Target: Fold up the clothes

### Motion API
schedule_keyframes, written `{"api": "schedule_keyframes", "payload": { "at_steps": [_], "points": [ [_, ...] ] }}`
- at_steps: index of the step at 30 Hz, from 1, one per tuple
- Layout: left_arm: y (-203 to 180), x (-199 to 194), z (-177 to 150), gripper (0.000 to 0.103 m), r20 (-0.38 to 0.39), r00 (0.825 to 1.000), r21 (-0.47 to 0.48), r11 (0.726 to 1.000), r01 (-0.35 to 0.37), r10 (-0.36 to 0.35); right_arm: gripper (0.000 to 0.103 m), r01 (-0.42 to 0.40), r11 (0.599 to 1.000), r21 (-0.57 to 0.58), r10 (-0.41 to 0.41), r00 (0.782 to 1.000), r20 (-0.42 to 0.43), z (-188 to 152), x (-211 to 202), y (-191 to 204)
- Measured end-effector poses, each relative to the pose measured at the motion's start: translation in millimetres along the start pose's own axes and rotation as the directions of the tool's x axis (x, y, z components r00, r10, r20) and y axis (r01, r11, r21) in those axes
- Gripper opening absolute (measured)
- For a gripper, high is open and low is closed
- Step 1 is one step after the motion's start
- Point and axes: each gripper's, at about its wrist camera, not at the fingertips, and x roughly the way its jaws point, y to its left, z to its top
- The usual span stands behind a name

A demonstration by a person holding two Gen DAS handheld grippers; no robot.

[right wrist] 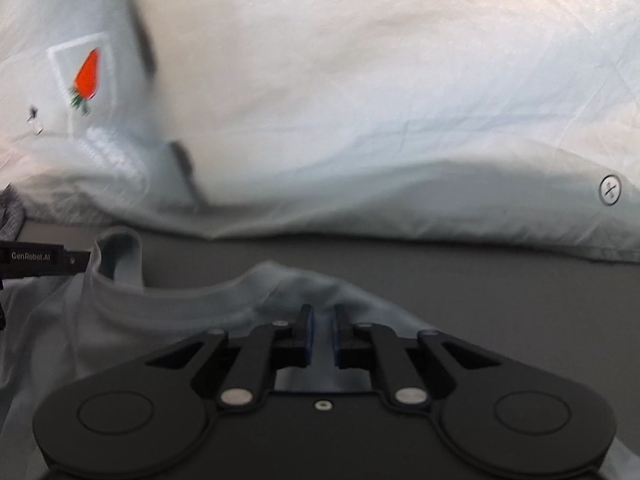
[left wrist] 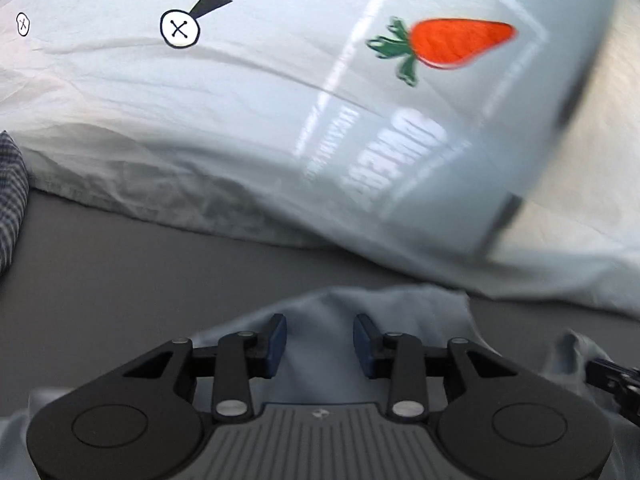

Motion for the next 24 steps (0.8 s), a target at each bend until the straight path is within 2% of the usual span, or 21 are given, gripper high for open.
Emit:
{"api": "schedule_keyframes", "payload": {
  "at_steps": [2, 3, 4, 6, 7, 10, 12, 14, 18, 20, 22, 24],
  "points": [
    [0.5, -5.6, 3.4, 0.045, 0.011, 1.0, -0.002, 1.0, -0.017, 0.017, 0.024, 0.042, 0.999, 0.007, -0.042, 0.999, 0.03, 2.2, -8.3, -5.8],
    [0.6, -9.1, 4.7, 0.047, 0.016, 1.0, -0.003, 1.0, -0.025, 0.025, 0.034, 0.06, 0.998, 0.019, -0.06, 0.997, 0.05, 1.3, -16.6, -10.9],
    [1.3, -16.1, 2.7, 0.049, 0.023, 0.999, -0.003, 0.999, -0.034, 0.034, 0.039, 0.075, 0.997, 0.035, -0.078, 0.995, 0.064, -1.4, -27.2, -17.6],
    [3.1, -34.9, -7.1, 0.051, 0.022, 0.999, -0.001, 0.999, -0.04, 0.04, 0.041, 0.106, 0.992, 0.067, -0.111, 0.99, 0.082, -8.8, -49.6, -32.1],
    [3.8, -47.0, -15.3, 0.054, 0.016, 0.999, 0.002, 0.999, -0.04, 0.04, 0.045, 0.128, 0.988, 0.083, -0.135, 0.987, 0.086, -13.9, -61.9, -40.2],
    [4.0, -87.7, -49.8, 0.062, -0.012, 0.999, 0.031, 0.998, -0.046, 0.047, 0.046, 0.221, 0.966, 0.138, -0.232, 0.97, 0.071, -39.9, -107.0, -68.4],
    [1.8, -114.2, -77.3, 0.064, -0.045, 0.997, 0.062, 0.996, -0.056, 0.059, 0.049, 0.286, 0.937, 0.199, -0.299, 0.953, 0.039, -62.7, -138.6, -92.4],
    [2.2, -137.8, -104.6, 0.067, -0.098, 0.993, 0.073, 0.996, -0.058, 0.065, 0.055, 0.341, 0.903, 0.261, -0.354, 0.935, 0.002, -87.5, -168.5, -116.1],
    [4.3, -166.3, -153.8, 0.075, -0.225, 0.973, 0.04, 0.998, -0.038, 0.046, 0.055, 0.403, 0.846, 0.349, -0.405, 0.911, -0.072, -134.6, -206.8, -156.9],
    [-0.7, -170.0, -172.5, 0.077, -0.269, 0.961, 0.075, 0.996, -0.047, 0.066, 0.055, 0.409, 0.841, 0.355, -0.409, 0.909, -0.078, -148.5, -212.1, -168.2],
    [-9.7, -172.3, -183.5, 0.084, -0.263, 0.959, 0.13, 0.989, -0.07, 0.102, 0.055, 0.404, 0.851, 0.335, -0.403, 0.912, -0.076, -155.5, -211.3, -176.4],
    [-16.2, -171.1, -186.1, 0.086, -0.248, 0.962, 0.157, 0.984, -0.08, 0.118, 0.055, 0.377, 0.869, 0.321, -0.38, 0.923, -0.056, -156.3, -206.8, -184.1]
  ]
}}
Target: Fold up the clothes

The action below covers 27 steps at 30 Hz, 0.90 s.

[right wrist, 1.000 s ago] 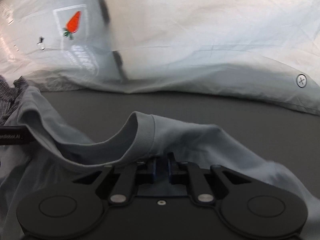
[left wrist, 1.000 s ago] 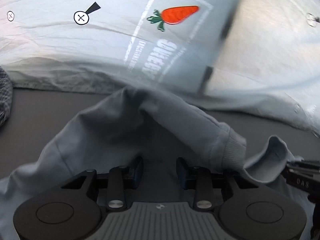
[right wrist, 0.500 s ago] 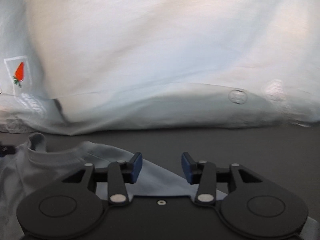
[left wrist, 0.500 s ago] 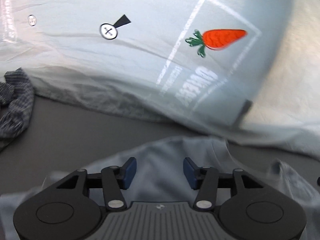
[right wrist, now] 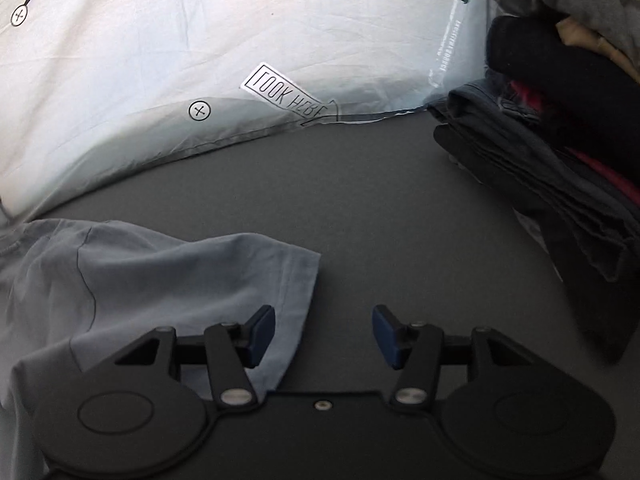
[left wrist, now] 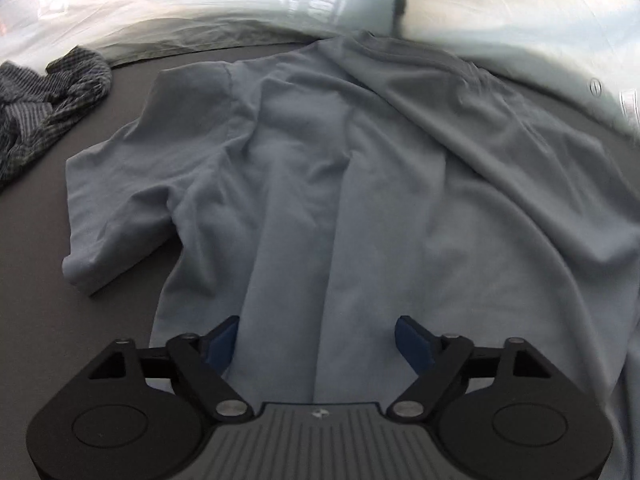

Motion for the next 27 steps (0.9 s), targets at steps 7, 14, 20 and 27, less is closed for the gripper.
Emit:
{"api": "schedule_keyframes", "payload": {
  "at_steps": [7, 14, 20, 27],
  "points": [
    [-10.4, 17.1, 18.5, 0.103, -0.048, 0.999, -0.039, 0.999, -0.011, 0.009, 0.055, -0.087, 0.993, -0.076, 0.09, 0.995, 0.037, 17.3, 30.6, 1.8],
    [-13.5, 20.1, 23.7, 0.103, -0.067, 0.998, -0.045, 0.999, -0.012, 0.009, 0.004, -0.126, 0.981, -0.147, 0.134, 0.99, 0.047, 32.5, 38.7, 2.2],
    [-11.5, 21.1, 25.3, 0.103, -0.062, 0.998, -0.03, 1.0, -0.002, 0.0, 0.004, 0.08, 0.992, -0.101, -0.067, 0.99, 0.125, 56.1, 49.7, -17.9],
    [-6.3, 11.7, 22.9, 0.101, -0.051, 0.999, -0.009, 1.0, 0.005, -0.006, 0.037, 0.134, 0.981, -0.141, -0.118, 0.986, 0.116, 48.8, 25.4, -13.2]
  ]
}}
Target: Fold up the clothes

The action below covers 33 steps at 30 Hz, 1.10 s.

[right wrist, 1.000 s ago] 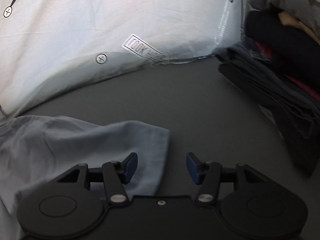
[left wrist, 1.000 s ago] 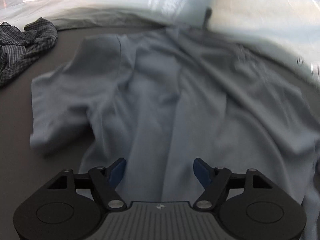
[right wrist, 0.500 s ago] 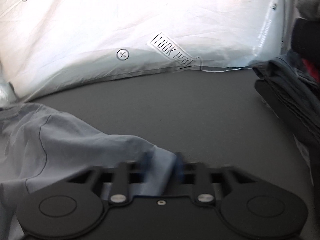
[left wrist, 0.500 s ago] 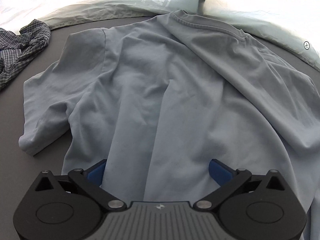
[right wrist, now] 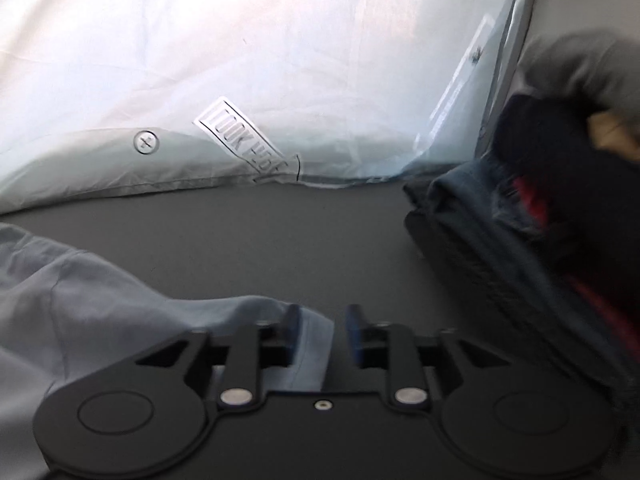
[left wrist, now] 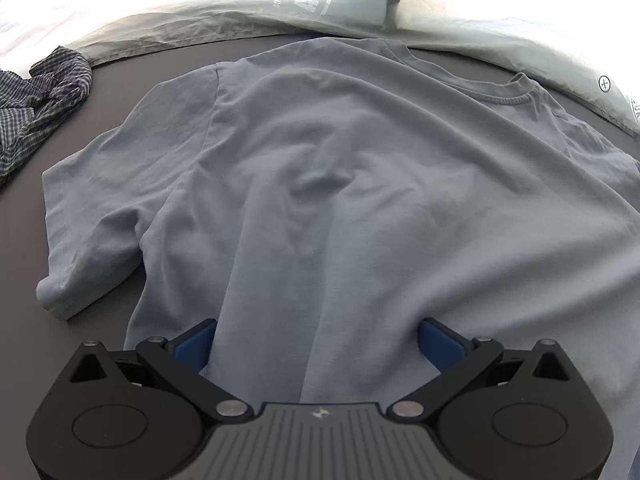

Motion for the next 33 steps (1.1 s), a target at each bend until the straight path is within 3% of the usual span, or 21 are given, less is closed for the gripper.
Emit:
{"api": "schedule_keyframes", "payload": {
  "at_steps": [3, 6, 9, 13, 17, 20, 22, 33],
  "points": [
    [10.9, -19.1, -9.4, 0.098, 0.035, 0.999, 0.02, 1.0, 0.013, -0.013, 0.036, -0.092, 0.994, 0.065, 0.093, 0.996, -0.01, -16.0, -37.0, -17.4],
    [31.1, -46.1, -29.3, 0.091, 0.085, 0.996, 0.025, 1.0, -0.003, 0.001, 0.019, -0.195, 0.973, 0.121, 0.203, 0.977, -0.06, -45.6, -73.6, -30.4],
    [57.3, -69.4, -59.0, 0.078, 0.105, 0.994, -0.002, 1.0, -0.019, 0.019, 0.007, -0.247, 0.963, 0.111, 0.259, 0.959, -0.117, -81.0, -110.0, -33.7],
    [91.8, -92.7, -108.0, 0.065, 0.099, 0.995, -0.058, 0.998, -0.019, 0.024, 0.005, -0.304, 0.947, 0.1, 0.317, 0.935, -0.161, -126.5, -159.3, -34.6],
    [116.0, -105.5, -159.5, 0.064, 0.055, 0.998, -0.126, 0.992, -0.005, 0.012, 0.008, -0.353, 0.923, 0.152, 0.378, 0.906, -0.188, -159.4, -196.1, -40.2],
    [125.4, -114.6, -191.3, 0.066, 0.036, 0.999, -0.152, 0.988, 0.023, -0.017, 0.017, -0.396, 0.902, 0.171, 0.424, 0.885, -0.192, -174.8, -220.9, -43.4],
    [129.3, -119.0, -208.4, 0.066, 0.026, 0.999, -0.153, 0.988, 0.025, -0.021, 0.029, -0.426, 0.89, 0.161, 0.452, 0.871, -0.191, -182.6, -233.7, -44.4],
    [133.6, -130.2, -252.0, 0.069, 0.035, 0.997, -0.116, 0.99, 0.078, -0.074, 0.042, -0.438, 0.894, 0.091, 0.447, 0.865, -0.227, -220.4, -282.6, -46.8]
  ]
}}
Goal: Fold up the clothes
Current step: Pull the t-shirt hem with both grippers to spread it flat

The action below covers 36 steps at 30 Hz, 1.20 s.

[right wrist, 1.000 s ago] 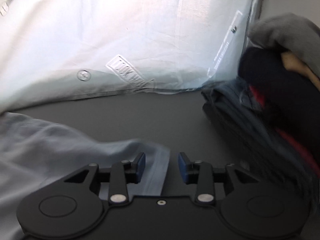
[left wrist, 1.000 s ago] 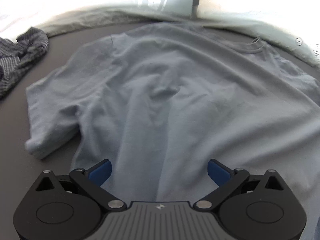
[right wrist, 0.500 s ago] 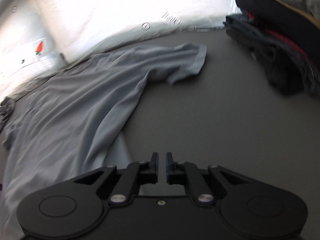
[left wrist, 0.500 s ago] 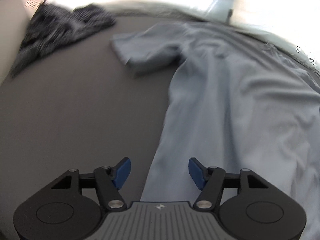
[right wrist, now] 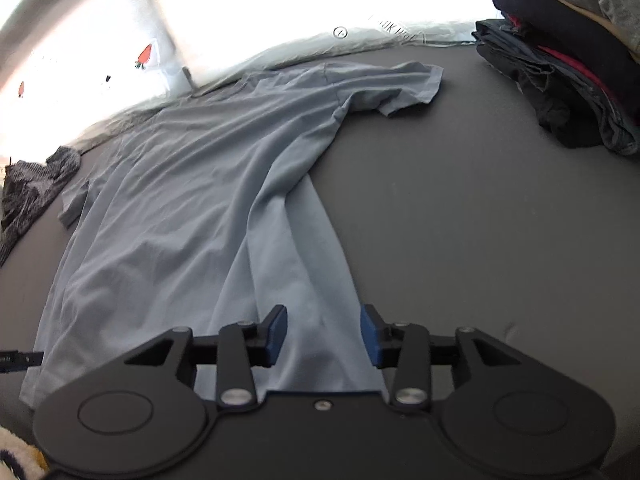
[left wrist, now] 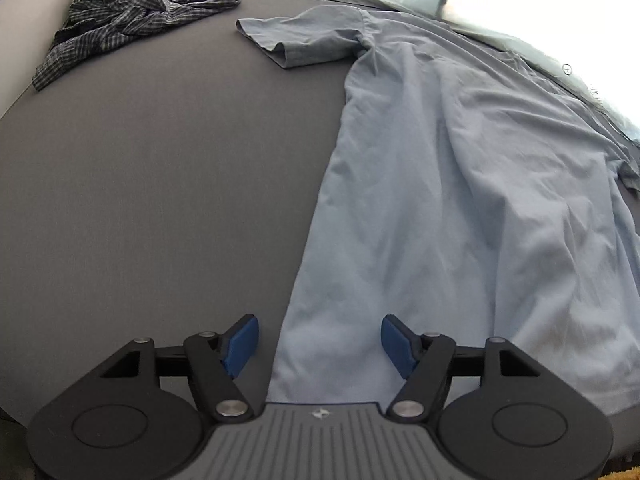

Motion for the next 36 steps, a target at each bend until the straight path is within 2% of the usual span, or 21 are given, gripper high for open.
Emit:
{"api": "schedule_keyframes", "payload": {
  "at_steps": [3, 6, 7, 8, 9, 10, 13, 16, 19, 21, 22, 24, 25, 27, 28, 29, 31, 32, 34, 36],
  "points": [
    [-1.3, -3.5, -8.4, 0.065, 0.004, 1.0, -0.004, 1.0, 0.013, -0.013, 0.044, 0.019, 1.0, 0.019, -0.019, 1.0, -0.023, -10.6, 1.6, -3.8],
    [-5.5, -7.1, -15.1, 0.049, 0.023, 1.0, -0.001, 1.0, -0.002, 0.002, 0.045, 0.02, 0.997, 0.076, -0.017, 0.999, -0.033, -17.5, 5.9, -11.3],
    [-6.3, -8.1, -16.8, 0.038, 0.036, 0.999, -0.01, 1.0, -0.022, 0.022, 0.038, 0.018, 0.996, 0.086, -0.015, 0.999, -0.035, -19.7, 7.6, -13.2],
    [-6.9, -9.1, -18.4, 0.02, 0.05, 0.998, -0.021, 0.999, -0.043, 0.044, 0.032, 0.019, 0.996, 0.088, -0.016, 0.999, -0.039, -21.5, 9.9, -14.2],
    [-7.4, -10.0, -20.1, 0.01, 0.064, 0.996, -0.033, 0.997, -0.064, 0.066, 0.014, 0.016, 0.996, 0.091, -0.011, 0.999, -0.047, -22.5, 11.8, -14.7],
    [-5.8, -11.2, -21.1, 0.005, 0.071, 0.996, -0.058, 0.997, -0.054, 0.059, 0.005, 0.006, 0.995, 0.096, 0.0, 0.998, -0.059, -22.9, 13.3, -15.0],
    [1.9, -17.9, -20.6, 0.003, 0.092, 0.994, -0.122, 0.992, -0.043, 0.054, 0.003, -0.007, 0.996, 0.09, 0.011, 0.999, -0.041, -20.7, 9.8, -12.7],
    [7.6, -40.9, -16.7, 0.003, 0.152, 0.985, -0.155, 0.986, -0.056, 0.079, 0.003, -0.012, 0.999, 0.046, 0.008, 0.996, 0.088, -14.9, -20.9, -6.6],
    [16.8, -93.9, -5.1, 0.003, 0.257, 0.963, -0.203, 0.979, -0.032, 0.085, 0.003, -0.047, 0.998, 0.029, 0.039, 0.975, 0.219, -4.0, -69.4, -5.8],
    [22.3, -132.1, 0.2, 0.003, 0.333, 0.941, -0.224, 0.974, 0.019, 0.058, 0.003, -0.116, 0.992, 0.052, 0.096, 0.951, 0.294, 1.0, -102.3, -10.9],
    [21.6, -141.5, 0.2, 0.002, 0.348, 0.935, -0.215, 0.977, 0.007, 0.07, 0.003, -0.131, 0.989, 0.064, 0.105, 0.945, 0.31, 1.0, -111.6, -14.4],
    [18.4, -155.8, -0.8, 0.002, 0.369, 0.923, -0.19, 0.981, -0.037, 0.106, 0.003, -0.115, 0.99, 0.085, 0.084, 0.948, 0.308, -3.3, -117.5, -22.3],
    [16.5, -149.9, -2.6, 0.002, 0.355, 0.926, -0.182, 0.981, -0.07, 0.131, 0.003, -0.076, 0.994, 0.084, 0.05, 0.957, 0.287, -7.5, -113.6, -25.3],
    [17.8, -123.8, -8.5, 0.002, 0.279, 0.947, -0.197, 0.975, -0.104, 0.157, 0.003, 0.043, 0.996, 0.072, -0.056, 0.982, 0.182, -21.1, -89.2, -31.0],
    [18.9, -116.4, -12.4, 0.002, 0.247, 0.958, -0.211, 0.973, -0.095, 0.147, 0.003, 0.048, 0.994, 0.101, -0.063, 0.987, 0.15, -26.9, -82.9, -34.4],
    [18.7, -117.2, -15.6, 0.002, 0.242, 0.962, -0.218, 0.973, -0.077, 0.131, 0.003, 0.007, 0.99, 0.144, -0.03, 0.988, 0.154, -30.4, -85.1, -36.7],
    [11.8, -124.1, -17.7, 0.002, 0.246, 0.962, -0.185, 0.98, -0.073, 0.118, 0.003, -0.048, 0.981, 0.186, 0.014, 0.983, 0.183, -34.6, -95.9, -37.1],
    [7.7, -124.8, -17.9, 0.002, 0.24, 0.963, -0.167, 0.982, -0.085, 0.124, 0.003, -0.037, 0.982, 0.186, 0.003, 0.984, 0.18, -35.6, -97.0, -35.5],
    [2.7, -109.9, -16.6, 0.003, 0.176, 0.969, -0.155, 0.977, -0.147, 0.174, 0.003, 0.083, 0.989, 0.123, -0.096, 0.991, 0.098, -35.4, -79.4, -29.1],
    [1.1, -96.5, -15.6, 0.003, 0.111, 0.972, -0.156, 0.97, -0.188, 0.207, 0.004, 0.207, 0.978, 0.024, -0.208, 0.978, 0.019, -37.2, -61.2, -18.4]
  ]
}}
